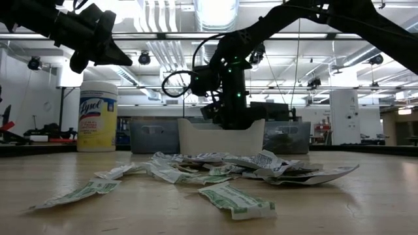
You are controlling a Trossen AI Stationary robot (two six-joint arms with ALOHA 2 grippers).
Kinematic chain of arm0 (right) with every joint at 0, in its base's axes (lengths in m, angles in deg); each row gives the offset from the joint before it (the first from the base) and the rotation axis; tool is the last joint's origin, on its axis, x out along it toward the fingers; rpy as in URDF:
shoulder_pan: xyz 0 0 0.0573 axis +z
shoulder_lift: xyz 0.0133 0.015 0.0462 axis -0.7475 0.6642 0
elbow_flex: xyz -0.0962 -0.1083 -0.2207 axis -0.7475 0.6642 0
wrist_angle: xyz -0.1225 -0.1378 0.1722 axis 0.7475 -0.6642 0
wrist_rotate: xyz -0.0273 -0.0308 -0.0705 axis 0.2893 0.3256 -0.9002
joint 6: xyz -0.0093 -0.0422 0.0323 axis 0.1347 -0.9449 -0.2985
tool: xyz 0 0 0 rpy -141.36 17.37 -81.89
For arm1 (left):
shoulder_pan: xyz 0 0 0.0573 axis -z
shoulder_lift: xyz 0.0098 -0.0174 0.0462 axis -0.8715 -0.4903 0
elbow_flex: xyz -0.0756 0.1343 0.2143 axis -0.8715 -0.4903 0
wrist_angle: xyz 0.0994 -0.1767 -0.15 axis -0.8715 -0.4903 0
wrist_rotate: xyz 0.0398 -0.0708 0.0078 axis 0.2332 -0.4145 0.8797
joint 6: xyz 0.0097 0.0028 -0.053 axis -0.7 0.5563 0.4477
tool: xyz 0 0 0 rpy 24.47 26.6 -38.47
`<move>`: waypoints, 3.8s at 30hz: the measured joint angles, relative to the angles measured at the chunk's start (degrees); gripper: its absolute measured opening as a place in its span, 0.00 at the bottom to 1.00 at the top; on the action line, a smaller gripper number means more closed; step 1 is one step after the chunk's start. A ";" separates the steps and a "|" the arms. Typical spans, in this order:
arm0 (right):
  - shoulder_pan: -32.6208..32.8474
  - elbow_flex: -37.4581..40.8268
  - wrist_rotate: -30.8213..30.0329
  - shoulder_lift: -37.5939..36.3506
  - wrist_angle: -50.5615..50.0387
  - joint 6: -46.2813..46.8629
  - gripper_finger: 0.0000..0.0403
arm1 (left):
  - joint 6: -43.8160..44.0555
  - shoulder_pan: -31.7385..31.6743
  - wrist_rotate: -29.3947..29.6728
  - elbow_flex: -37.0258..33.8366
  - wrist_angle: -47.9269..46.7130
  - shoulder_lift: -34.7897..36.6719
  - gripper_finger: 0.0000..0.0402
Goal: Pick & Place First Aid Supplies
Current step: Put the blue alcohol pad into the right black bin
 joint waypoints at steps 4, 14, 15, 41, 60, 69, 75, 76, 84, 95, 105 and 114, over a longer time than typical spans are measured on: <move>0.00 -0.18 -0.04 0.06 -0.05 0.10 0.21 | -0.01 0.00 0.00 0.00 0.00 0.00 0.00; -0.37 -2.38 -0.20 0.28 0.29 1.11 0.03 | -0.04 -0.02 0.00 0.00 0.00 0.00 0.00; -0.43 -2.38 -0.21 0.28 0.20 1.13 0.02 | -0.04 -0.02 0.00 0.00 0.00 0.00 0.00; -4.70 -19.94 -6.44 -5.03 -13.00 8.74 0.02 | 0.00 -0.04 -0.02 0.00 0.17 0.00 0.00; -23.15 -7.72 0.09 -4.79 -17.57 17.33 0.02 | -0.20 -0.04 -0.48 0.00 0.17 0.00 0.00; -23.24 -10.76 0.07 -4.94 -16.31 15.39 0.16 | -0.26 -0.04 -0.48 0.00 0.17 0.00 0.00; -22.85 -15.44 0.19 -6.19 -17.96 17.78 0.27 | -0.28 -0.04 -0.65 0.00 0.17 0.00 0.00; -22.58 -16.38 0.68 -6.72 -19.45 18.89 0.27 | -0.29 -0.04 -1.00 0.00 0.16 0.00 0.00; -17.85 -16.24 20.71 -15.84 -25.58 19.44 0.26 | -1.80 -0.04 -1.84 0.00 0.07 0.00 0.00; -4.17 2.90 28.76 -33.08 -20.54 12.82 0.19 | -3.08 -0.04 -4.90 0.00 -0.04 -0.02 0.00; 12.31 25.61 34.14 -42.30 3.15 18.88 0.16 | -3.32 -0.04 -10.30 -0.52 -0.35 -0.04 0.00; 23.46 29.46 34.08 -36.69 10.57 22.55 0.20 | -3.41 0.77 -16.73 -0.83 -1.35 -0.07 0.00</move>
